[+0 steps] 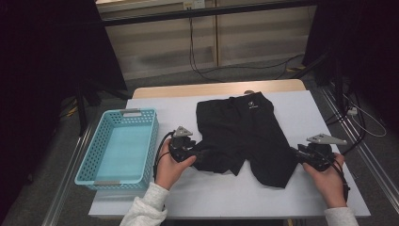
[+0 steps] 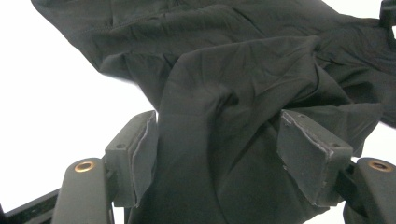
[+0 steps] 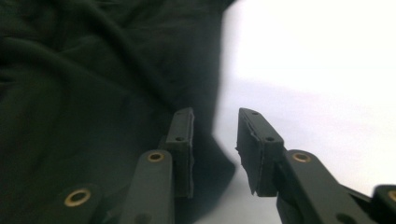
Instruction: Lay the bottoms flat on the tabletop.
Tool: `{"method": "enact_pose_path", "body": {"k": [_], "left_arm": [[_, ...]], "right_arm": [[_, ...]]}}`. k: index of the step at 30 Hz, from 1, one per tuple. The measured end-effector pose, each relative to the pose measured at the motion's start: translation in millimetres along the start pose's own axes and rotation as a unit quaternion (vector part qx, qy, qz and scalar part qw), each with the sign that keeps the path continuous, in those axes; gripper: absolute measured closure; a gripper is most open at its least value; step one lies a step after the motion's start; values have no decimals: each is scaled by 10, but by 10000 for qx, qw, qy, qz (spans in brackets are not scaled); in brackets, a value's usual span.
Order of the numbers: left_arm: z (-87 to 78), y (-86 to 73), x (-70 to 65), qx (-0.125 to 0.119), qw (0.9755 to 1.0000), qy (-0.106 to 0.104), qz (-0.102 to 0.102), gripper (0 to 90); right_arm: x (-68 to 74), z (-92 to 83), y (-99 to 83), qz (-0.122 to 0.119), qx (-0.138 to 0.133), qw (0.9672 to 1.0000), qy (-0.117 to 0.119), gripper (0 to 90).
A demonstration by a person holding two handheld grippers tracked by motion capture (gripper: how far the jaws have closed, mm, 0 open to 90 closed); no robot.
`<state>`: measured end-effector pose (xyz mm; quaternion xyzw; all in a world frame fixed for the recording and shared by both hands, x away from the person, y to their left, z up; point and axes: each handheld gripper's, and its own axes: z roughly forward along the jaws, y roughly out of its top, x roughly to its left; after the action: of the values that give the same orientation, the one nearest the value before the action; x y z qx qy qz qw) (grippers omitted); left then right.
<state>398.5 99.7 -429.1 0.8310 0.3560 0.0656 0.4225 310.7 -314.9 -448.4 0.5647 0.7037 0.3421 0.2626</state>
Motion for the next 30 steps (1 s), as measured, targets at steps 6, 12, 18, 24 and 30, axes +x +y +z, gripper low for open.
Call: {"method": "enact_pose_path", "body": {"k": [6, 12, 18, 24, 30], "left_arm": [[-36, 15, -30, -51, 10000, 9, 19, 293], [-21, 2, -72, 3, 10000, -11, 33, 283], [-31, 6, -83, -29, 10000, -27, 17, 282], [-31, -7, -78, -1, 10000, -50, 14, 282], [-29, 23, -129, 21, 9999, -83, 128, 279]], "right_arm": [[192, -168, -105, -92, 73, 9994, 333, 568], [567, -65, -198, -561, 337, 9962, 580, 549], [569, 65, -159, -407, 243, 9966, 669, 894], [494, 179, -20, -245, 220, 9962, 803, 900], [376, 242, 353, -72, -91, 9967, 798, 900]]}}
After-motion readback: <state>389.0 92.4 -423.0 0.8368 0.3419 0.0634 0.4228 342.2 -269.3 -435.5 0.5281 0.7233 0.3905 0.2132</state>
